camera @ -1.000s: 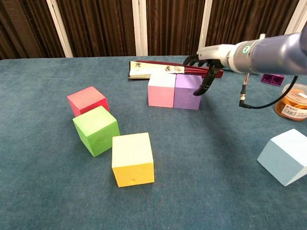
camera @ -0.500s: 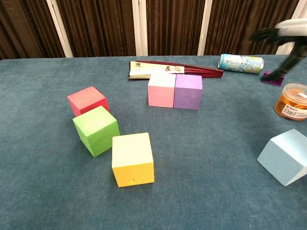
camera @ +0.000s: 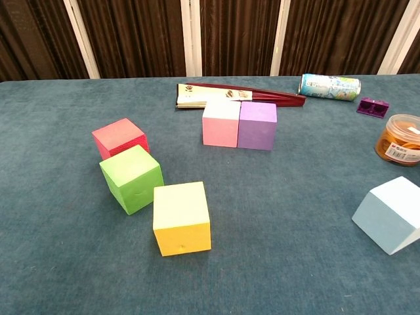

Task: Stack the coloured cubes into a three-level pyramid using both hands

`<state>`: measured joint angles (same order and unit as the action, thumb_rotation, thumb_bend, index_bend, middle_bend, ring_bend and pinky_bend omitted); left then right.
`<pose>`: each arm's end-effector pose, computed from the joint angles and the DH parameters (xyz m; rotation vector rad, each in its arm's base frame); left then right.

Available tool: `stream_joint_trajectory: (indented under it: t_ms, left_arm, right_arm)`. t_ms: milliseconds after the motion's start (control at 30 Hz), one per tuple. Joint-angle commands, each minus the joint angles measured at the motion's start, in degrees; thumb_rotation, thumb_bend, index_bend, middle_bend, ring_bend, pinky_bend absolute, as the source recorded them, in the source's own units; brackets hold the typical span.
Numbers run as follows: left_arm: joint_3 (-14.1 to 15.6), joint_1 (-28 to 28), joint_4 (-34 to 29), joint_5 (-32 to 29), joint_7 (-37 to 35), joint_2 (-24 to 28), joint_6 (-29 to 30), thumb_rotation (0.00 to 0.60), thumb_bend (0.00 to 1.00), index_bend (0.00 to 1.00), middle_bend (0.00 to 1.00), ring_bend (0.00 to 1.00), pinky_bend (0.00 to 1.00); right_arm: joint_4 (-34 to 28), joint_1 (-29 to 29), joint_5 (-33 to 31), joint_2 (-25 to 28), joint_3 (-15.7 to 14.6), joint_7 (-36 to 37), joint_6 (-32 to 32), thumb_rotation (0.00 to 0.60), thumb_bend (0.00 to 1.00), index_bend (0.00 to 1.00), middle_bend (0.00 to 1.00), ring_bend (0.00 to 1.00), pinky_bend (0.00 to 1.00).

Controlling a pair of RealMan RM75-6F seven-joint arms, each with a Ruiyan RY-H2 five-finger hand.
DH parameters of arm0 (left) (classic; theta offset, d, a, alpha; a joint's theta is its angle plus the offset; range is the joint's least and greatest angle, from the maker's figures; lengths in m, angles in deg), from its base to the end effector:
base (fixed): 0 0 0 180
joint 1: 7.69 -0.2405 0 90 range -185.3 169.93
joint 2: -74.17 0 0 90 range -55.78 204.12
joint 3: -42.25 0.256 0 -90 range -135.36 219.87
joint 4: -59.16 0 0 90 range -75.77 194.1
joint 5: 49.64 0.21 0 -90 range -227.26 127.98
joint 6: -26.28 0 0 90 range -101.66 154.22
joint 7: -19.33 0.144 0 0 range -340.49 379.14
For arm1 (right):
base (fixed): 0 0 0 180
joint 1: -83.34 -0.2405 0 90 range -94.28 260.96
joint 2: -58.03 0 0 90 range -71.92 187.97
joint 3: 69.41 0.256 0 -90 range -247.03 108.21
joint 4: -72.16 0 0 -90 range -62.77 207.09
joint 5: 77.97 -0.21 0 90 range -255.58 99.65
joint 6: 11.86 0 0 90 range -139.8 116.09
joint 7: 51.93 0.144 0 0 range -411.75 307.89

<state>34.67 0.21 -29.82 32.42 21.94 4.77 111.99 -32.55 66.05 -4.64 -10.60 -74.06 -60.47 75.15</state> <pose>-0.3056 0.2141 0.1520 -1.2988 -0.8330 -0.9637 -0.2590 -0.2057 0.1128 1.3888 -1.0681 0.9449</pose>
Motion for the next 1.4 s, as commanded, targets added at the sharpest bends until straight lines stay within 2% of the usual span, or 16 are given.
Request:
stream_joint_trajectory:
  t_ms: [33, 167, 267, 400, 567, 633, 867, 1067, 1233, 1400]
  left_arm:
    - [-0.29, 2.30, -0.04, 0.88, -1.72, 2.36, -3.26, 0.600, 0.29, 0.02, 0.00, 0.00, 0.00]
    - [-1.12, 7.22, -1.67, 0.71, -1.77, 6.78, -11.51, 0.600, 0.27, 0.00, 0.00, 0.00, 0.00]
    - [-1.70, 10.76, -2.83, -0.05, -0.30, 9.17, -17.53, 0.600, 0.26, 0.00, 0.00, 0.00, 0.00]
    - [-3.62, 18.77, -4.06, -4.11, 3.44, 12.13, -30.44, 0.600, 0.26, 0.00, 0.00, 0.00, 0.00]
    - [-5.73, 27.96, -3.96, -10.99, 7.38, 11.18, -43.54, 0.600, 0.26, 0.00, 0.00, 0.00, 0.00]
    - [-6.27, 31.24, -2.61, -12.77, 9.23, 9.78, -46.65, 0.600, 0.26, 0.00, 0.00, 0.00, 0.00]
    - [-5.91, 41.18, 4.93, -19.58, 16.83, 2.47, -53.69, 0.600, 0.26, 0.01, 0.03, 0.00, 0.00]
    - [-3.65, 47.42, 11.24, -24.12, 21.28, -3.90, -56.61, 0.600, 0.26, 0.03, 0.03, 0.00, 0.00]
    - [-1.76, 49.42, 13.85, -24.28, 21.85, -7.50, -56.92, 0.600, 0.23, 0.04, 0.03, 0.00, 0.00]
    - [-1.01, 49.66, 13.73, -22.56, 19.93, -7.76, -56.71, 0.600, 0.23, 0.05, 0.03, 0.00, 0.00]
  right_arm:
    - [3.34, 2.42, 3.36, -3.14, -0.45, -2.01, 3.38, 0.600, 0.27, 0.05, 0.03, 0.00, 0.00]
    - [7.94, 4.46, 4.44, -6.20, 0.18, -2.06, 5.05, 0.600, 0.27, 0.07, 0.03, 0.00, 0.00]
    - [8.71, 4.89, 3.31, -6.51, 0.74, -0.75, 3.99, 0.600, 0.27, 0.07, 0.03, 0.00, 0.00]
    - [8.67, 5.68, 1.40, -6.14, 2.03, -1.43, 3.01, 0.600, 0.27, 0.07, 0.03, 0.00, 0.00]
    - [6.86, 6.84, 0.17, -5.30, 3.38, -1.80, 3.02, 0.600, 0.27, 0.07, 0.03, 0.00, 0.00]
    - [6.54, 7.23, 0.02, -5.26, 3.92, -2.07, 3.29, 0.600, 0.27, 0.07, 0.03, 0.00, 0.00]
    - [6.57, 8.38, -1.38, -6.41, 6.01, -4.98, 4.05, 0.600, 0.27, 0.07, 0.03, 0.00, 0.00]
    - [6.66, 9.20, -3.25, -6.78, 7.56, -5.70, 3.39, 0.600, 0.27, 0.07, 0.03, 0.00, 0.00]
    - [6.33, 9.74, -4.43, -6.97, 8.30, -6.74, 2.68, 0.600, 0.27, 0.07, 0.03, 0.00, 0.00]
    - [5.97, 9.98, -5.05, -6.94, 8.73, -7.43, 1.70, 0.600, 0.27, 0.07, 0.03, 0.00, 0.00]
